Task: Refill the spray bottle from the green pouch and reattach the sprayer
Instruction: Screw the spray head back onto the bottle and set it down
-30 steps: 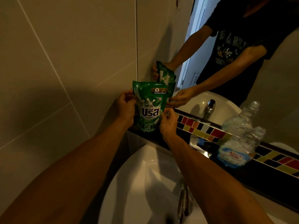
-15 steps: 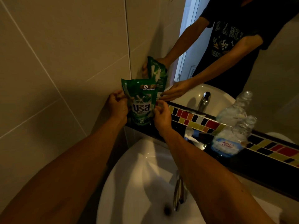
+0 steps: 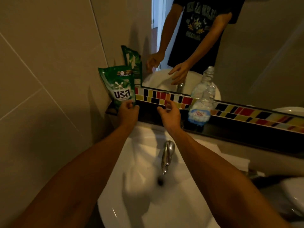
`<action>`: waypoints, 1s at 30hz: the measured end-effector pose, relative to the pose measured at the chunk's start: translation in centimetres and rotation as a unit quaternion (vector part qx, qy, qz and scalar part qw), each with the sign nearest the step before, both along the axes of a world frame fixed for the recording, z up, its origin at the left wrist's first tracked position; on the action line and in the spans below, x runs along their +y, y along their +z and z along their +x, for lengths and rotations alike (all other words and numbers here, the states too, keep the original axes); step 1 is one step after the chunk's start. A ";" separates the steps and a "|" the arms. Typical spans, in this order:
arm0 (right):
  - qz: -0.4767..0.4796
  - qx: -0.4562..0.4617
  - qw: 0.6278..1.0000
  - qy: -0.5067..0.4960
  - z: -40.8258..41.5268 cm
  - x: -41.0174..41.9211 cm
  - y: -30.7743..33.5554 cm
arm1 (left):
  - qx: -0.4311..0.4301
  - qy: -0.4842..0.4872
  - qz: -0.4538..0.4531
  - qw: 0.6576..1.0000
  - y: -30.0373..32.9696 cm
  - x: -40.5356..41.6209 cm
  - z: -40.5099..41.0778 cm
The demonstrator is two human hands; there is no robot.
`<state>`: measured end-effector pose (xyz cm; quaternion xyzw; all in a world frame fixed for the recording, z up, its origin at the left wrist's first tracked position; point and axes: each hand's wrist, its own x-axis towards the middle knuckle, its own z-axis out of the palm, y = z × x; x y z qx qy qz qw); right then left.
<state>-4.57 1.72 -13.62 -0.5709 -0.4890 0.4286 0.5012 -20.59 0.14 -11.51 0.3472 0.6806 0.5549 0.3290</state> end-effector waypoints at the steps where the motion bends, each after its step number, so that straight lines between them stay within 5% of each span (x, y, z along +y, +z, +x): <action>1: 0.001 -0.002 1.000 -0.014 0.9 -0.5 -0.1 | 0.027 -0.024 -0.008 0.999 -0.2 -0.1 1.0; 6: 0.014 0.002 0.996 -0.090 5.8 -2.7 -0.3 | 0.132 -0.157 -0.003 0.979 -1.0 0.2 4.8; 15: 0.036 0.014 0.988 -0.151 13.4 -3.9 1.3 | 0.191 -0.270 -0.007 0.944 -1.9 3.1 8.5; 24: 0.038 -0.039 0.996 -0.068 16.2 -1.3 4.1 | 0.380 -0.417 -0.019 0.825 -2.7 7.5 8.1; 30: 0.056 -0.068 0.995 -0.043 15.7 1.1 4.6 | 0.414 -0.509 0.024 0.754 -3.3 9.1 7.7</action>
